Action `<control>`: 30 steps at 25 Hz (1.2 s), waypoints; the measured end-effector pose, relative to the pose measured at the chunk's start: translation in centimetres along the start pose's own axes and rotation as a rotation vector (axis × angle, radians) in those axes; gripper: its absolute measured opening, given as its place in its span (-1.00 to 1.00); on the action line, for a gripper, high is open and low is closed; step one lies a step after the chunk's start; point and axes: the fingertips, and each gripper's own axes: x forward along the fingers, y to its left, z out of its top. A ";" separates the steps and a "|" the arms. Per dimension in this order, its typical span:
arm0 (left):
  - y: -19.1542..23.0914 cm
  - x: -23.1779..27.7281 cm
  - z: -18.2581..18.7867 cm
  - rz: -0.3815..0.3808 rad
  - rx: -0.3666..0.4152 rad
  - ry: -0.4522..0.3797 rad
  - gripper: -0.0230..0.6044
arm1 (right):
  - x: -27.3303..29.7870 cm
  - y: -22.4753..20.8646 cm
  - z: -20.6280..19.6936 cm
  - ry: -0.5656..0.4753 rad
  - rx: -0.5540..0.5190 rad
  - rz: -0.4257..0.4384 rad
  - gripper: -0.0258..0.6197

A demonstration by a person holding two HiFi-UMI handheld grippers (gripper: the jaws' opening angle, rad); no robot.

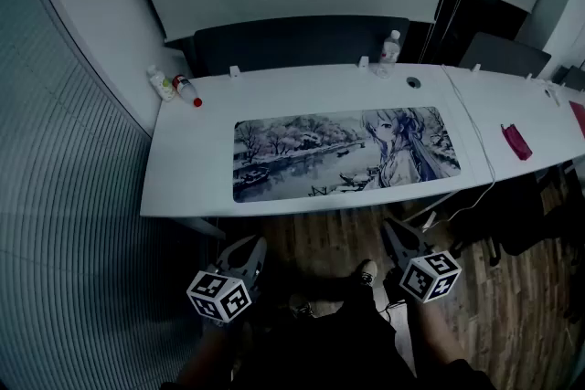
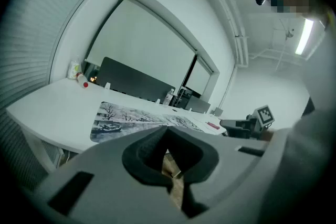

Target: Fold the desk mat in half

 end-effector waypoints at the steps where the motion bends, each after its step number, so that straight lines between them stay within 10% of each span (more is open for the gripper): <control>1: -0.3 -0.1 0.0 0.000 0.000 0.001 -0.91 | -0.3 -0.1 0.1 0.000 0.001 0.000 -0.85; 30: 0.0 1.2 -0.5 0.086 -0.005 0.019 -0.91 | 0.5 -2.7 1.1 -0.001 0.011 0.018 -0.85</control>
